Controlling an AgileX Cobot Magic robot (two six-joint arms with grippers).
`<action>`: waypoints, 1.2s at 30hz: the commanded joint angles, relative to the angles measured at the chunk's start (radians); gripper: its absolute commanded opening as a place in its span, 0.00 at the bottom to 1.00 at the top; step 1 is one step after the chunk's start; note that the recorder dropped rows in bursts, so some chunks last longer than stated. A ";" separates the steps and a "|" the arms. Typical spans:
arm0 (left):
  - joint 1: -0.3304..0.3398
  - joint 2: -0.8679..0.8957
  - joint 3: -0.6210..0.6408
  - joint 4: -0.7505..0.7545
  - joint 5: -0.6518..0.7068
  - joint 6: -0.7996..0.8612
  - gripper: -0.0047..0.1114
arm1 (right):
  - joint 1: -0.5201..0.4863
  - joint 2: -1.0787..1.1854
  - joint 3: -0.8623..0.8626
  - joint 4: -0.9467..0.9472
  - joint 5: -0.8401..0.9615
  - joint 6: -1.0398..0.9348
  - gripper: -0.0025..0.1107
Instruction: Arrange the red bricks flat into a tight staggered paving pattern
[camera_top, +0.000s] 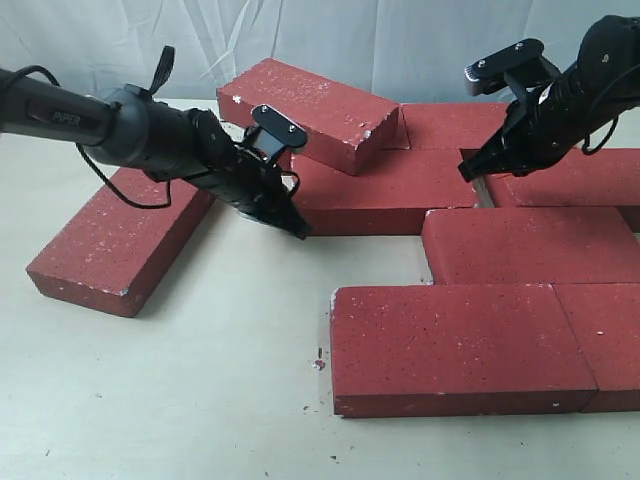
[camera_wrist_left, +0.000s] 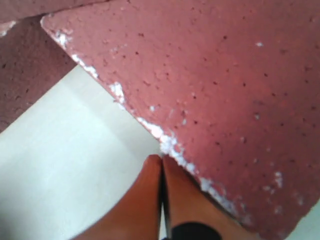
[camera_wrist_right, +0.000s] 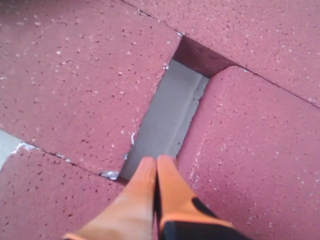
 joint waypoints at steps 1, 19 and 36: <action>-0.024 0.018 -0.018 -0.006 -0.008 -0.007 0.04 | -0.005 -0.011 -0.003 0.007 -0.013 0.005 0.01; -0.108 0.071 -0.096 0.008 0.011 0.013 0.04 | -0.005 -0.009 -0.003 0.007 -0.017 0.005 0.01; -0.120 0.063 -0.096 0.054 0.002 0.020 0.04 | -0.005 -0.007 -0.003 0.030 -0.017 0.005 0.01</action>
